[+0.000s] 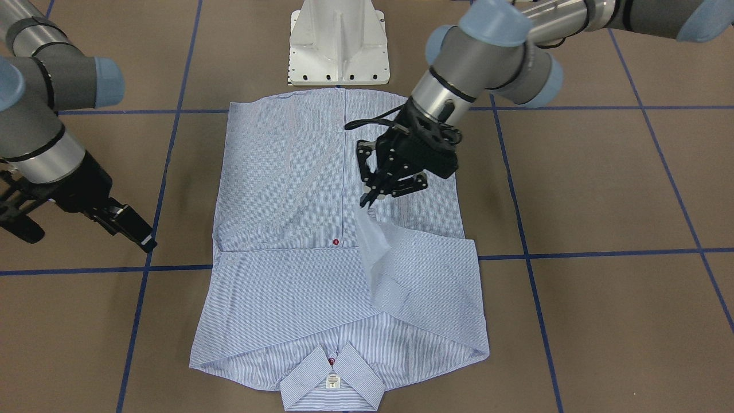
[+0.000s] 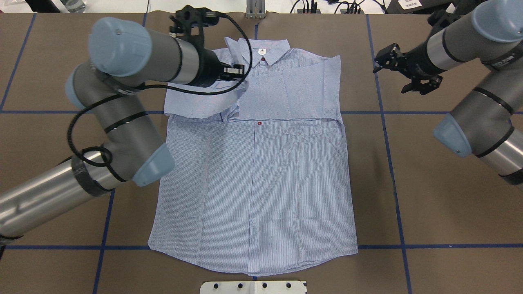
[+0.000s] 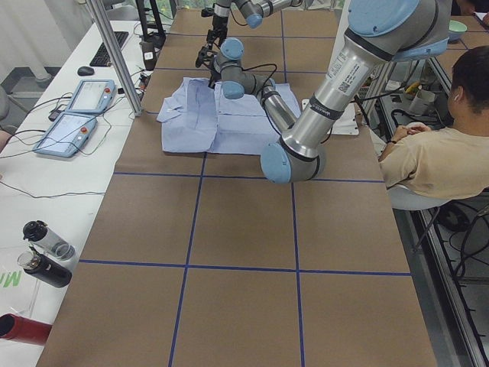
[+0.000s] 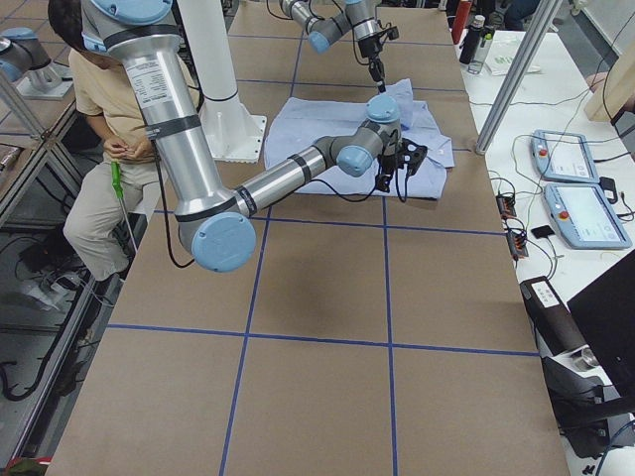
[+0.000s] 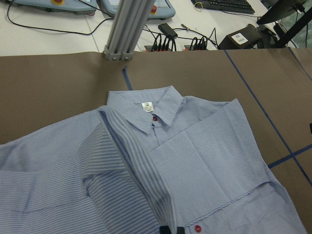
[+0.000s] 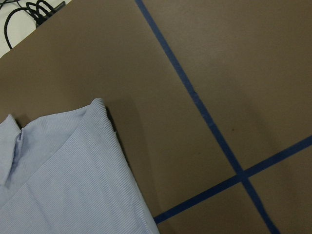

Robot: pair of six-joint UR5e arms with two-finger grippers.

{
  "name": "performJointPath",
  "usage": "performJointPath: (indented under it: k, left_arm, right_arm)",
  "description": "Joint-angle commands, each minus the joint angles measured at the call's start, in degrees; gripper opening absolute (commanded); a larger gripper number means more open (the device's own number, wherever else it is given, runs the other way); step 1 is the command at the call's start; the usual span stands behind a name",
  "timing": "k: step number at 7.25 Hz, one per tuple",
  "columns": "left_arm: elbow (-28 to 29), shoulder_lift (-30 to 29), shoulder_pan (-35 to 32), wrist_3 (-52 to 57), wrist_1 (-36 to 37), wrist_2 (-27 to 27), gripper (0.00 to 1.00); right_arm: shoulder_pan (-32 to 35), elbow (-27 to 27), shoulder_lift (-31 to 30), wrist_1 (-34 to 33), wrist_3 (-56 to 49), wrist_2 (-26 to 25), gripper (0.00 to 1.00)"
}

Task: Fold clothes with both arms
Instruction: 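Fold the other cuff toward the collar with the left gripper while the right withdraws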

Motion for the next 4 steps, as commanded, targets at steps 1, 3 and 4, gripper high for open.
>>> performJointPath:
  k: [1, 3, 4]
  left_arm:
    - [7.49, -5.83, 5.24, -3.78, -0.96, 7.61, 0.00]
    - [9.79, -6.10, 6.22, -6.24, -3.87, 8.53, 0.00]
    - [9.88, -6.54, 6.92, -6.51, -3.79, 8.53, 0.11]
  right_arm:
    - [1.46, 1.65, -3.63, 0.16, -1.51, 0.52, 1.00]
    - [1.38, 1.48, -3.63, 0.16, -1.51, -0.01, 1.00]
    - [1.38, 1.39, -3.63, 0.07, -1.51, -0.01, 1.00]
